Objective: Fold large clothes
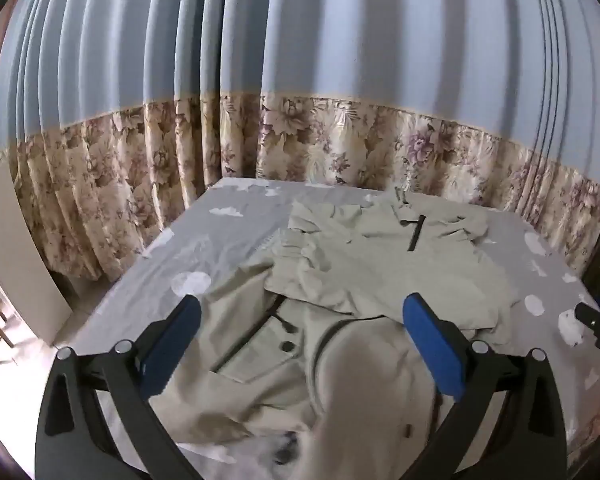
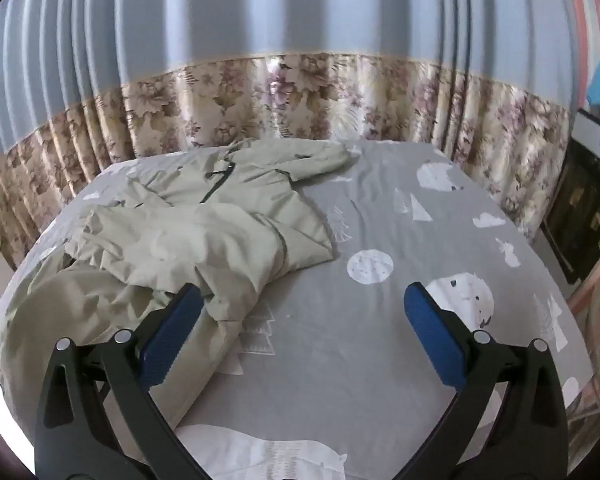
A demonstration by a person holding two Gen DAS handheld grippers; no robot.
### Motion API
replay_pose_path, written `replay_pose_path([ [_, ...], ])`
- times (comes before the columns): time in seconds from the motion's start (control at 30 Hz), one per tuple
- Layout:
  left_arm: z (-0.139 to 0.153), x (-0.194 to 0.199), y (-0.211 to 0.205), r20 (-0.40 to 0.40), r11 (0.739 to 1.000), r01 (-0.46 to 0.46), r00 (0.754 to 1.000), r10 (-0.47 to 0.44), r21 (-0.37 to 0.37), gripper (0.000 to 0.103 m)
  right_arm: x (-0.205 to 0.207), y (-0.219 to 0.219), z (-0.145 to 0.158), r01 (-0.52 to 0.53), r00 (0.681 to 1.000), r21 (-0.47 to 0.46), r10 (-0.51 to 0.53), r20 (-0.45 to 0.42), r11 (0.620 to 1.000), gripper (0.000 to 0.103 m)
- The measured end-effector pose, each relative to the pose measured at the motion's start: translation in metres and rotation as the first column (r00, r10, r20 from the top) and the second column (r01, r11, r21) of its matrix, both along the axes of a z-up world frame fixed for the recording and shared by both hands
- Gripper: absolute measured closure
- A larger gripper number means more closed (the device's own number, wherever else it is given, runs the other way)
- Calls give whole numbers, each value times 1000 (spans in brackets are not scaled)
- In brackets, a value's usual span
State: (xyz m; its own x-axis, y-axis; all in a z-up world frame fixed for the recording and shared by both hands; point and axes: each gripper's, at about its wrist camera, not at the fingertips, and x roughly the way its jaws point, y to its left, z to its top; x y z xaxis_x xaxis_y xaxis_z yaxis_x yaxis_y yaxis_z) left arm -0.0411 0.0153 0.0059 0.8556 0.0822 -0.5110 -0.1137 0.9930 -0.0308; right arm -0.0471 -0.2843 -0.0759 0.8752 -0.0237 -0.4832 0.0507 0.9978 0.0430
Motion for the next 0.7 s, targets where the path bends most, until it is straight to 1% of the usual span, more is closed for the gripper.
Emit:
replay_pose_path([
  [0.07,4,8,12,-10,1000,6,1000,-6,-5,2,1,5,2,-18,1000,0,18,5,1000,3],
  [0.13,5,15,25,-27,999,19,999,-20,-36,2,3,6,3,-20,1000,1,20,5,1000,3],
  [0.2,5,26,35,-39,999,23,999,-24,-28,2,10,7,1,-11,1000,0,11,-3,1000,3],
  [0.27,3,36,37,-44,999,12,999,-10,48,2,21,6,-3,-8,1000,-2,8,-25,1000,3],
  [0.3,4,39,37,-34,996,2,999,1,91,2,26,3,-5,-1,999,3,1,-37,1000,3],
  [0.33,7,43,38,-3,992,-8,1000,9,125,2,32,0,-8,1,999,20,0,-52,1000,3],
  [0.4,11,48,44,21,993,-15,1000,13,115,2,39,-5,-12,13,998,34,-11,-60,999,3],
  [0.47,13,53,51,24,998,-21,1000,20,55,2,44,-10,-12,26,998,48,-24,-56,999,3],
  [0.5,13,55,50,37,998,-26,999,23,62,2,46,-11,-10,31,998,44,-28,-54,999,3],
  [0.53,19,58,47,52,994,-29,998,24,108,2,47,-12,-8,43,998,28,-41,-48,999,3],
  [0.57,18,61,42,53,988,-37,998,30,153,2,47,-13,-7,45,998,20,-44,-41,999,3],
  [0.6,16,63,39,36,985,-29,999,23,172,2,48,-14,-4,44,999,15,-43,-33,999,3],
  [0.67,9,71,36,-13,991,33,999,-31,132,2,50,-14,1,42,999,13,-42,-21,999,3],
  [0.7,8,75,36,-28,992,46,999,-43,117,2,50,-14,3,46,999,9,-46,-20,999,3],
])
